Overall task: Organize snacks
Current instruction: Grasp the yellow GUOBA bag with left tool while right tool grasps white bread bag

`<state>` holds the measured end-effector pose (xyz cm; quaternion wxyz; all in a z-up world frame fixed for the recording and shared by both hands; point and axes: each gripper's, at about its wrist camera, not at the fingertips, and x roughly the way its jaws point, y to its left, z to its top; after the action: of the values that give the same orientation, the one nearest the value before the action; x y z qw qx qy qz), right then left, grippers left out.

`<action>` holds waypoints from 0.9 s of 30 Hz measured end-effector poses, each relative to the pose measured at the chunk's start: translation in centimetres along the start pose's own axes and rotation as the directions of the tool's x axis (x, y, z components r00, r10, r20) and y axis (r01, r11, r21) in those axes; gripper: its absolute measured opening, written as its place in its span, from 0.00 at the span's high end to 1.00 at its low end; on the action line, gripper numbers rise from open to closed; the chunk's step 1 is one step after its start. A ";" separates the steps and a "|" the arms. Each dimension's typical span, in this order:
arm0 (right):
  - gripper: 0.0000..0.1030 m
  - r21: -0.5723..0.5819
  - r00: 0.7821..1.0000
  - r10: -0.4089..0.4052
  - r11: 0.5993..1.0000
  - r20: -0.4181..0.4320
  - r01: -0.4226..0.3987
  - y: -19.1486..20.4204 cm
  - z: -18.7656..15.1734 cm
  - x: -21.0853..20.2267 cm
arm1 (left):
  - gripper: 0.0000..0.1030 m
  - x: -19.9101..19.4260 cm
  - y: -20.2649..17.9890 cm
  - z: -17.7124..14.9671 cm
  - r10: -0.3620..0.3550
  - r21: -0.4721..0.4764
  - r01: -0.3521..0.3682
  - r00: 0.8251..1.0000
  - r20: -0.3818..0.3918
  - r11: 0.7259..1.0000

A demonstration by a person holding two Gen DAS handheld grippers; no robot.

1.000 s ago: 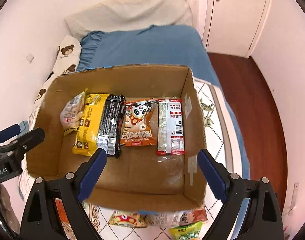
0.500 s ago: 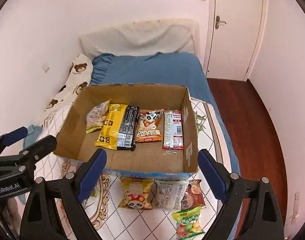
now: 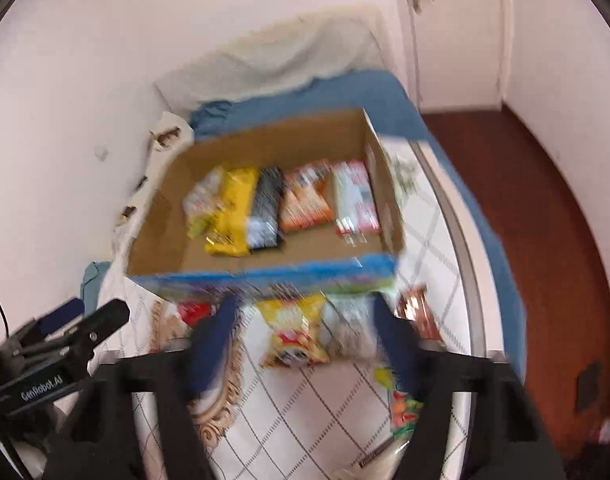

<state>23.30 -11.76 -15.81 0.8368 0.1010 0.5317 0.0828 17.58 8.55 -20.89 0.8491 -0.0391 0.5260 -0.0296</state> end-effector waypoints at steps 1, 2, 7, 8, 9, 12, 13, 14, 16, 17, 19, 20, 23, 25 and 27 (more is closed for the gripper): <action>0.40 0.019 1.000 -0.002 1.000 -0.014 0.002 -0.7 -0.3 0.7 | 0.03 1.4 -0.7 -0.3 -0.005 0.011 0.006 1.000 -0.031 1.000; 0.40 0.039 1.000 -0.008 0.999 -0.029 0.009 -1.6 -0.7 1.6 | 0.03 3.0 -1.6 -0.4 -0.008 0.025 0.010 0.998 -0.065 1.000; 0.40 0.132 0.995 -0.047 0.989 -0.090 0.059 -5.6 -2.1 4.8 | 0.03 9.7 -5.8 -0.2 -0.037 0.088 0.058 0.974 -0.224 0.994; 0.40 0.152 0.994 -0.051 0.986 -0.099 0.065 -6.4 -2.3 5.1 | 0.03 10.8 -6.5 -0.1 -0.037 0.095 0.061 0.969 -0.245 0.994; 0.40 0.167 0.993 -0.055 0.983 -0.108 0.072 -7.1 -2.6 5.5 | 0.03 12.0 -7.2 0.0 -0.030 0.108 0.060 0.964 -0.263 0.992; 0.40 0.188 0.990 -0.069 0.978 -0.120 0.091 -8.4 -3.1 5.8 | 0.11 14.8 -8.4 -0.2 -0.013 0.128 0.052 0.957 -0.291 0.990; 0.40 0.191 0.990 -0.071 0.977 -0.125 0.094 -8.6 -3.2 6.0 | 0.30 15.4 -8.6 -0.3 -0.007 0.134 0.049 0.955 -0.296 0.990; 0.40 0.191 0.989 -0.074 0.977 -0.128 0.098 -8.8 -3.3 6.1 | 0.41 16.0 -8.6 -0.6 -0.004 0.131 0.048 0.948 -0.317 0.990; 0.40 0.188 0.988 -0.067 0.978 -0.139 0.093 -8.8 -3.6 6.5 | 0.49 16.1 -7.8 -1.0 -0.024 0.105 0.062 0.945 -0.328 0.993; 0.40 0.185 0.987 -0.063 0.979 -0.146 0.089 -8.7 -3.6 6.9 | 0.50 15.7 -7.2 -1.2 -0.019 0.102 0.054 0.949 -0.314 0.993; 0.40 0.159 0.985 -0.053 0.984 -0.164 0.080 -7.9 -3.2 8.2 | 0.50 15.0 -5.7 -1.7 -0.008 0.088 0.037 0.952 -0.307 0.995; 0.40 0.152 0.984 -0.050 0.985 -0.172 0.077 -7.6 -3.0 8.8 | 0.50 14.6 -4.6 -2.1 -0.010 0.066 0.032 0.951 -0.309 0.997; 0.40 0.125 0.977 -0.036 0.990 -0.208 0.063 -6.3 -2.8 11.2 | 0.50 14.0 -1.9 -3.1 -0.011 0.011 0.015 0.949 -0.316 1.000; 0.40 0.101 0.972 -0.041 0.993 -0.234 0.066 -5.5 -2.6 13.1 | 0.50 14.1 -0.4 -3.7 -0.016 -0.032 0.005 0.945 -0.326 0.999; 0.40 0.072 0.963 -0.064 0.994 -0.260 0.086 -4.8 -2.5 15.2 | 0.50 14.5 0.5 -4.1 -0.020 -0.061 -0.001 0.941 -0.338 0.998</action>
<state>27.58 -12.46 -31.37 0.7584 0.1035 0.6422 0.0415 20.39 7.53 -35.63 0.7445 -0.0615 0.6643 -0.0241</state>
